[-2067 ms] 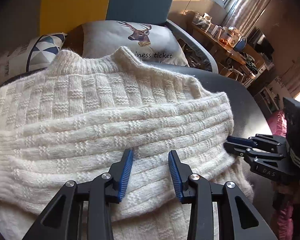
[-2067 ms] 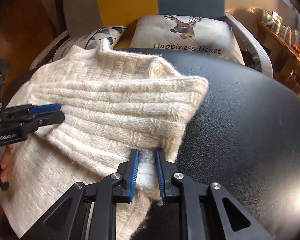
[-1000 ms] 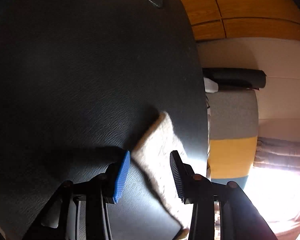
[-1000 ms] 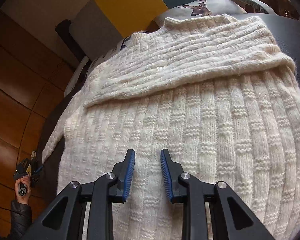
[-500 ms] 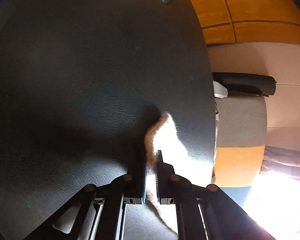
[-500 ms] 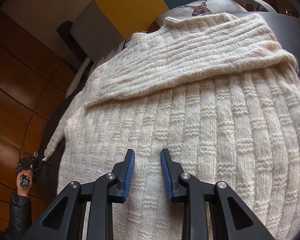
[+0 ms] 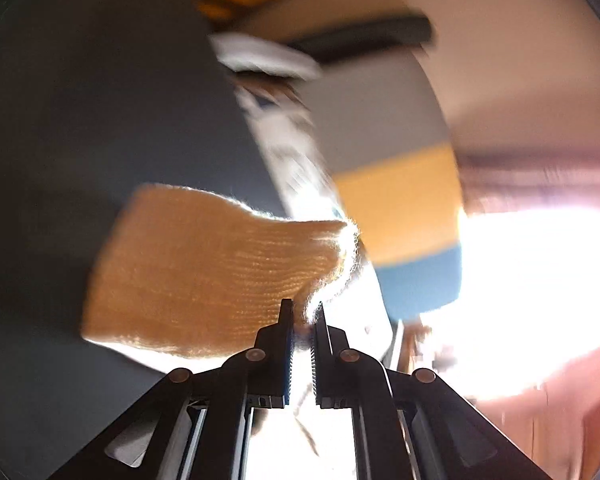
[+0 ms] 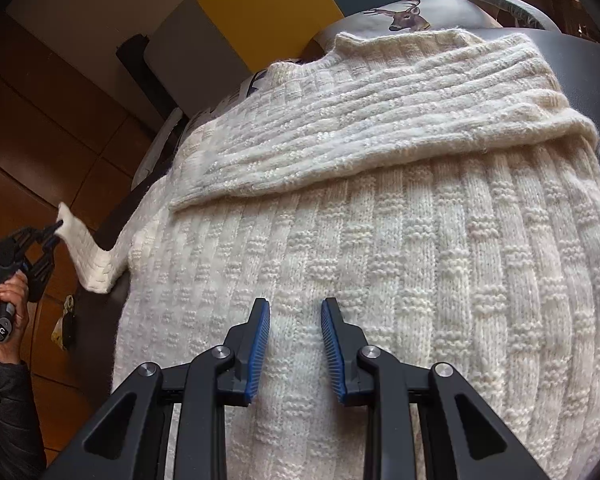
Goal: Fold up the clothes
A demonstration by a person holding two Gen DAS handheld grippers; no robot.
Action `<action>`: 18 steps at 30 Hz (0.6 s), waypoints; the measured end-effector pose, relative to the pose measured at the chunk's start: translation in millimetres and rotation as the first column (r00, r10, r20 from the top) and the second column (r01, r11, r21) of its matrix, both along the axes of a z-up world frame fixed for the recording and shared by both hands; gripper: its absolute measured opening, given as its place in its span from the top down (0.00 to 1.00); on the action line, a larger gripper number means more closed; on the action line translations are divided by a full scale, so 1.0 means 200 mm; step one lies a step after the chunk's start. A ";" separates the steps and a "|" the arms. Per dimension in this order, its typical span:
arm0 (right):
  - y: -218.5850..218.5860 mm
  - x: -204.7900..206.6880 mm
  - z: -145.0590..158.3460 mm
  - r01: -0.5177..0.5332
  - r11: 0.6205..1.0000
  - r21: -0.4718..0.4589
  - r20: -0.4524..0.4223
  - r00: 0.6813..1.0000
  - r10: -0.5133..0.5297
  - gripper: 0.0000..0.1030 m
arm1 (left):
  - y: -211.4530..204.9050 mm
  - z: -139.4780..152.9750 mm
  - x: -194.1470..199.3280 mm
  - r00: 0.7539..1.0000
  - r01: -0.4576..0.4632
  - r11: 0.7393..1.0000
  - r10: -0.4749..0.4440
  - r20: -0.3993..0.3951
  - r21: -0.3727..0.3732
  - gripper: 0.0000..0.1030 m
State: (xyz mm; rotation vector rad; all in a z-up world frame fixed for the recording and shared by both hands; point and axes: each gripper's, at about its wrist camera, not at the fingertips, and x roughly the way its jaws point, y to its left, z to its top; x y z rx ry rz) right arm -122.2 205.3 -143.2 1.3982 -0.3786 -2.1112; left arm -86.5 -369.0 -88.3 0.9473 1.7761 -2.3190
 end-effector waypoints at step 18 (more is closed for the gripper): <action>-0.10 -0.26 0.15 0.022 0.948 -0.317 0.030 0.999 -0.013 0.74 | 1.21 -0.19 -0.69 0.829 0.542 0.839 -0.525 0.193 -0.043 0.79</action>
